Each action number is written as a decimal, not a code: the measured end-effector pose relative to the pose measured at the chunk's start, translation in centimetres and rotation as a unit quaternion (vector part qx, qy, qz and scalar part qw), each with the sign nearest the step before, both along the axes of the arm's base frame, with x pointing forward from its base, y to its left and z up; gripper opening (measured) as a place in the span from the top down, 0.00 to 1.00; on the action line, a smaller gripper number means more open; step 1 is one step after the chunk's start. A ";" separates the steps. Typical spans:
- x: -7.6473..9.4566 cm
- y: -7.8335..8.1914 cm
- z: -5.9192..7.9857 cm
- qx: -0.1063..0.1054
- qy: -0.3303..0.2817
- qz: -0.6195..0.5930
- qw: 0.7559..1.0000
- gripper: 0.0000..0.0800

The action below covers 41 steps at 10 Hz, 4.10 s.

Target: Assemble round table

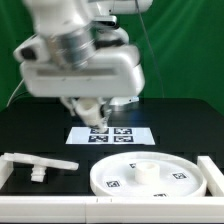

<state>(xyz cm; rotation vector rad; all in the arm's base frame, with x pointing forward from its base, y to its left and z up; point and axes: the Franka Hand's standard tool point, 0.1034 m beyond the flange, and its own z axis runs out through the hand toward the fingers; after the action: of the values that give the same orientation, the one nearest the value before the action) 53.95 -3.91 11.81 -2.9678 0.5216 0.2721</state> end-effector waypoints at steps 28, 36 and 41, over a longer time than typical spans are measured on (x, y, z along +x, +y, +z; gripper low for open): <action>2.6 7.9 -4.1 -0.130 -0.305 0.038 0.943 0.48; 2.5 7.4 -2.9 -0.088 -0.170 0.041 0.981 0.19; 2.5 8.0 -3.3 -0.075 -0.111 0.044 0.990 0.19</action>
Offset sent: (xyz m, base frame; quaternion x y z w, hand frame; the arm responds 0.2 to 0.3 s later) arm 0.0000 0.0000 0.0000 0.0000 0.1938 0.0000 0.9810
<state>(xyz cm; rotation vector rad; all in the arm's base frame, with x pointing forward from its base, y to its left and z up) 56.45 4.12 8.52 -3.1159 0.4008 -0.0942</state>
